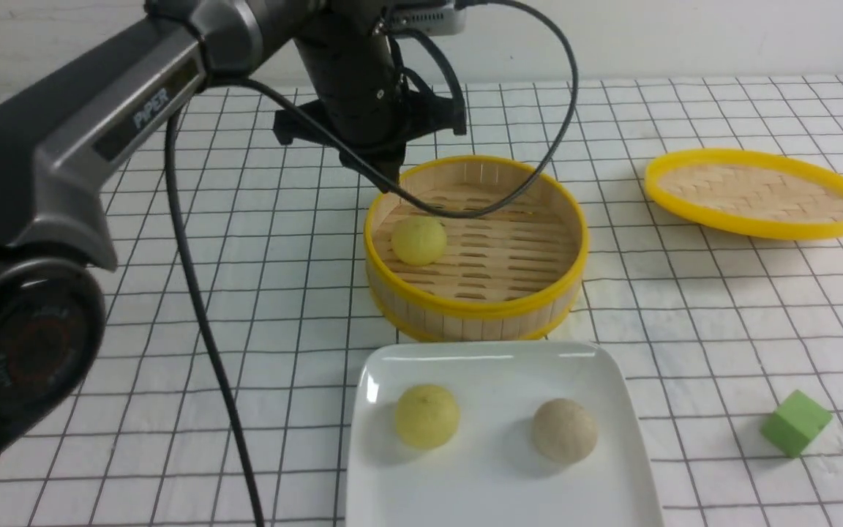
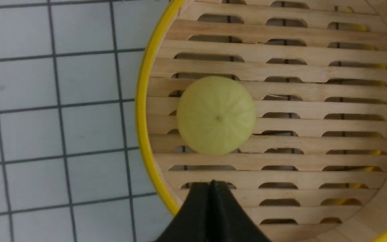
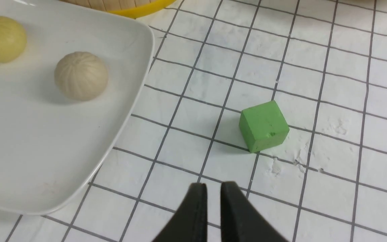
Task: Put the steamed buns into the plate on the white-black tablecloth.
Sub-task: 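Reach into the bamboo steamer and grasp a bun with the left gripper, then carry the bun from the bamboo steamer to the plate with the left gripper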
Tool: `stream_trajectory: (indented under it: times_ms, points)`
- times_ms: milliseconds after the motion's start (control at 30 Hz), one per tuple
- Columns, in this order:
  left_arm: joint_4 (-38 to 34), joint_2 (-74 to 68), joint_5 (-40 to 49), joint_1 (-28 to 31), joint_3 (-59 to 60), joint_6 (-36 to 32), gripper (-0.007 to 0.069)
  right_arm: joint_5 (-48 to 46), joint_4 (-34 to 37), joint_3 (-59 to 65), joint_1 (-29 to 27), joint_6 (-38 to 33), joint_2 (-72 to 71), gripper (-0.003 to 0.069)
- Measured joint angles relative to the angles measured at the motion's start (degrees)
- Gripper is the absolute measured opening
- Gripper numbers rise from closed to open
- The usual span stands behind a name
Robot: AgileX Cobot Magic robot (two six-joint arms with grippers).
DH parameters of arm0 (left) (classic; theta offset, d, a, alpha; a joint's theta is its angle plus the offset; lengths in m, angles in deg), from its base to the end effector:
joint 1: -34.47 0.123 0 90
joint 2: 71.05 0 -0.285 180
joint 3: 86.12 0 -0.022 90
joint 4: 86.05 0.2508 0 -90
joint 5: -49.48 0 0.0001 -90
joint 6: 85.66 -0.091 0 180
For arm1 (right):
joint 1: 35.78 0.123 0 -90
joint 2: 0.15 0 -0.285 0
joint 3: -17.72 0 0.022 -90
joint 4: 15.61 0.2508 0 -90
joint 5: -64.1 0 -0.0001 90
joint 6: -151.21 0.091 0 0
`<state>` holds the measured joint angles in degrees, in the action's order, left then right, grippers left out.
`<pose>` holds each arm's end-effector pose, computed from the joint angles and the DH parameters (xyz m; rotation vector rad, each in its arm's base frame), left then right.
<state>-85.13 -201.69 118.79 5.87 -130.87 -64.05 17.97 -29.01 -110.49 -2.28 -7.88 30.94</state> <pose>0.4153 -0.2249 0.2965 0.1699 2.7280 -0.2348 0.0689 0.0273 0.2675 -0.3363 2.2123 0.2418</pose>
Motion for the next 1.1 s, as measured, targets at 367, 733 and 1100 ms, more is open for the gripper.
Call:
stream_trajectory:
  times_ms: [367,733,1100]
  points:
    - [1.25,-6.72,-6.10,-1.56,-0.51,-3.28,0.0322,0.05,0.25,0.00,0.00,0.00,0.00,0.0098]
    - [3.04,-12.47,-10.94,-1.60,-0.98,-2.17,0.0155,0.05,0.25,0.00,0.00,0.89,0.00,0.0105]
    - [-0.44,-0.26,0.81,-1.79,-8.02,-3.50,0.0019,0.05,0.25,0.00,0.00,2.13,0.00,0.0118]
